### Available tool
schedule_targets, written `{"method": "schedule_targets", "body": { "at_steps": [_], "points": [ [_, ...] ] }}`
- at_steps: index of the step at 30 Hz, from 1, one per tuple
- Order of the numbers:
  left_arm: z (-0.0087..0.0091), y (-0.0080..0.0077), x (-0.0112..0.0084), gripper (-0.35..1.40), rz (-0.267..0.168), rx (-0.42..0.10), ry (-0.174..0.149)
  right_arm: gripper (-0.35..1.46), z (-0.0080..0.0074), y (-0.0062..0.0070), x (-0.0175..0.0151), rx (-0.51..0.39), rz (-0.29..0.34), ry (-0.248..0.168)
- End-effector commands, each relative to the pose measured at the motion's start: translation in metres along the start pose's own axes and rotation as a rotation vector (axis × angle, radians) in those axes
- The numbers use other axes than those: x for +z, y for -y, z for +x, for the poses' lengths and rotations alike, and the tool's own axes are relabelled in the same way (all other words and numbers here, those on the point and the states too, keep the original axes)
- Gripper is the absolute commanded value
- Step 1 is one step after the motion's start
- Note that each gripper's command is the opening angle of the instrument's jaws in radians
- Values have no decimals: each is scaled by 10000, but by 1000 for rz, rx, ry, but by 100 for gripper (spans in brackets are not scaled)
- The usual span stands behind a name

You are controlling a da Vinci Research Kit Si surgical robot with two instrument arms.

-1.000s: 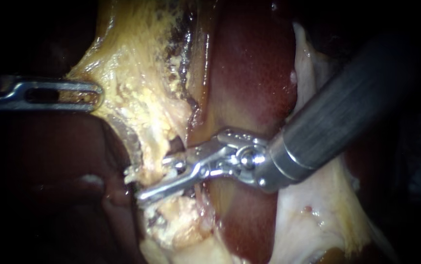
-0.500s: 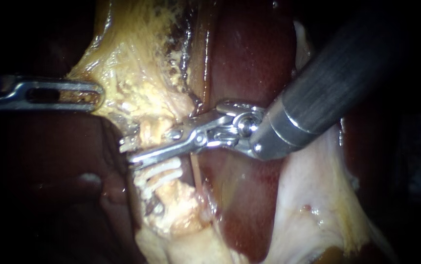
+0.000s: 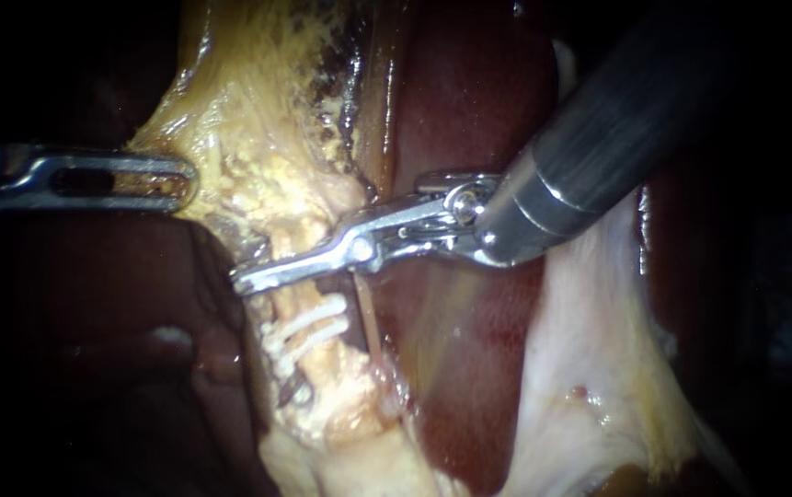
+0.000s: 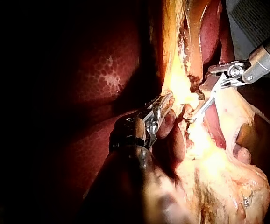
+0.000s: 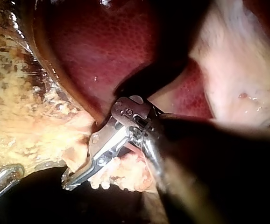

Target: Clipping third clip left tube

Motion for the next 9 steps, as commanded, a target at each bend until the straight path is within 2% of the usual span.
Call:
{"method": "schedule_targets", "body": {
  "at_steps": [1, 9],
  "points": [
    [0, 0, 0, -35, 0, 0, 0, -35, 0, 4, 2, -1, 1, -1],
    [-1, -1, 1, -35, 0, 0, 0, -35, -2, 7, 6, 16, 7, 10]
  ]
}}
